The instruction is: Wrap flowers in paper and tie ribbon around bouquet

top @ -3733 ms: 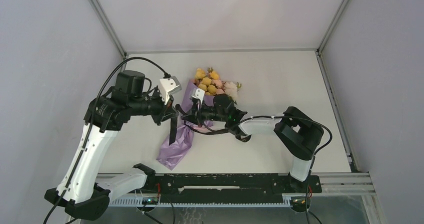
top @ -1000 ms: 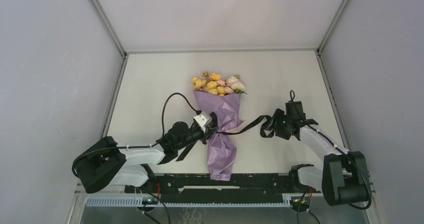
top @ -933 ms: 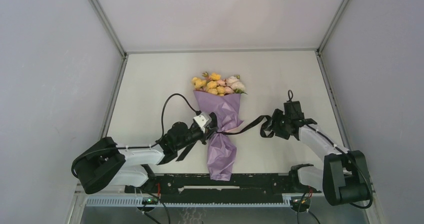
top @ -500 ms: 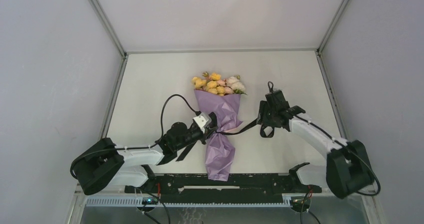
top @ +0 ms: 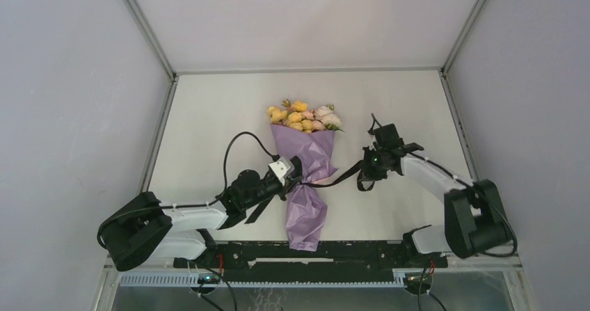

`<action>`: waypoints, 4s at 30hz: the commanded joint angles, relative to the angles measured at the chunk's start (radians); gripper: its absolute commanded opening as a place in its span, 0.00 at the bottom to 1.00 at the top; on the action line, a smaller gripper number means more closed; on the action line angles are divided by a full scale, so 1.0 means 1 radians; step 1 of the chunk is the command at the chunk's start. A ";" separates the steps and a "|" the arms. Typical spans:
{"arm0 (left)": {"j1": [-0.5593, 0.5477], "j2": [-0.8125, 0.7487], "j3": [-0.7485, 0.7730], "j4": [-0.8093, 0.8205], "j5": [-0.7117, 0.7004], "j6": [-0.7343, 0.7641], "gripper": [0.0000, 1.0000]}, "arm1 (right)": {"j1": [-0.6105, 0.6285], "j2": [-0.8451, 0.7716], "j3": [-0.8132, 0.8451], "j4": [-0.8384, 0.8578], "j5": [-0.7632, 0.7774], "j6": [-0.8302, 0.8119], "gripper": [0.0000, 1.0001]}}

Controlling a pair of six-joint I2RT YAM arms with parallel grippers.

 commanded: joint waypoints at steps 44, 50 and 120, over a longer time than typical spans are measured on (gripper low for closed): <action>-0.021 -0.072 -0.063 0.040 0.167 0.295 0.00 | 0.230 0.023 0.411 0.308 -0.541 -0.324 0.68; -0.021 -0.070 -0.062 0.040 0.178 0.303 0.00 | 0.263 -0.150 0.213 0.461 -0.780 -0.484 0.73; 0.054 0.395 0.599 -0.510 0.113 0.070 0.31 | 0.294 -0.426 -0.458 0.911 -0.612 -0.245 0.00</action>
